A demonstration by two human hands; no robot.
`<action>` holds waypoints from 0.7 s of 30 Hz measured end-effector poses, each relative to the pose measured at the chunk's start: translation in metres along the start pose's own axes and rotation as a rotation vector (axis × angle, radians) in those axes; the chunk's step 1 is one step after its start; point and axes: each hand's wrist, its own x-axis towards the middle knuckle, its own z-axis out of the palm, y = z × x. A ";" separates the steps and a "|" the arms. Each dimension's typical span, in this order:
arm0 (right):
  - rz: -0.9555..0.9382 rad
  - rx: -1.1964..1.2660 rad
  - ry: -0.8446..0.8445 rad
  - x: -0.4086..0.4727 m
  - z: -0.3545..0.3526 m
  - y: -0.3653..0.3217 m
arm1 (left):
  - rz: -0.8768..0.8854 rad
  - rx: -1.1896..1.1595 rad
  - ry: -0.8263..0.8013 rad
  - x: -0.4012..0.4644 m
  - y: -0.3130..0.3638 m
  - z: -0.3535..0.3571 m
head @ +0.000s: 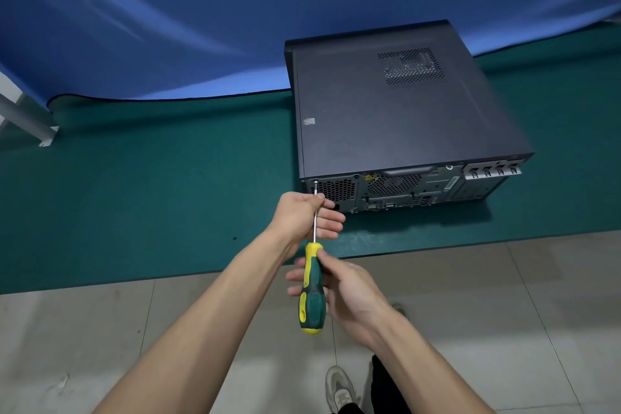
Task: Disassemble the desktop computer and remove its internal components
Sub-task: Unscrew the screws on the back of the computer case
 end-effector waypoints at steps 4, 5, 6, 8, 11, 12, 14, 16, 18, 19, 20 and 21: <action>-0.063 -0.040 0.195 0.005 0.002 0.003 | -0.029 -0.023 -0.033 0.000 0.001 0.000; -0.065 -0.057 0.254 0.006 0.003 0.005 | -0.027 -0.013 -0.025 0.000 0.001 -0.001; -0.058 -0.060 0.275 0.008 0.003 0.006 | -0.020 -0.005 -0.014 -0.001 0.001 -0.001; -0.018 0.004 0.215 0.006 0.006 0.004 | -0.002 0.012 0.005 0.000 0.001 0.000; 0.046 0.144 0.023 0.003 0.006 -0.003 | 0.003 -0.002 0.017 0.002 0.001 0.001; 0.029 0.147 -0.008 0.002 0.006 -0.005 | -0.006 -0.026 0.009 0.002 0.002 0.001; -0.043 0.109 0.040 0.004 0.006 -0.004 | -0.018 -0.055 0.000 0.002 0.003 0.000; -0.091 0.042 0.168 0.007 0.010 -0.001 | 0.014 -0.017 0.054 0.002 0.002 0.000; -0.104 0.007 0.236 0.010 0.011 0.002 | 0.059 0.016 0.125 0.003 0.000 0.002; -0.098 0.007 0.236 0.010 0.011 0.002 | 0.071 0.015 0.141 0.004 -0.002 0.004; -0.081 0.011 0.211 0.009 0.011 0.001 | 0.074 -0.001 0.143 0.005 -0.003 0.006; -0.052 0.022 0.165 0.007 0.010 0.000 | 0.069 -0.027 0.136 0.006 -0.004 0.007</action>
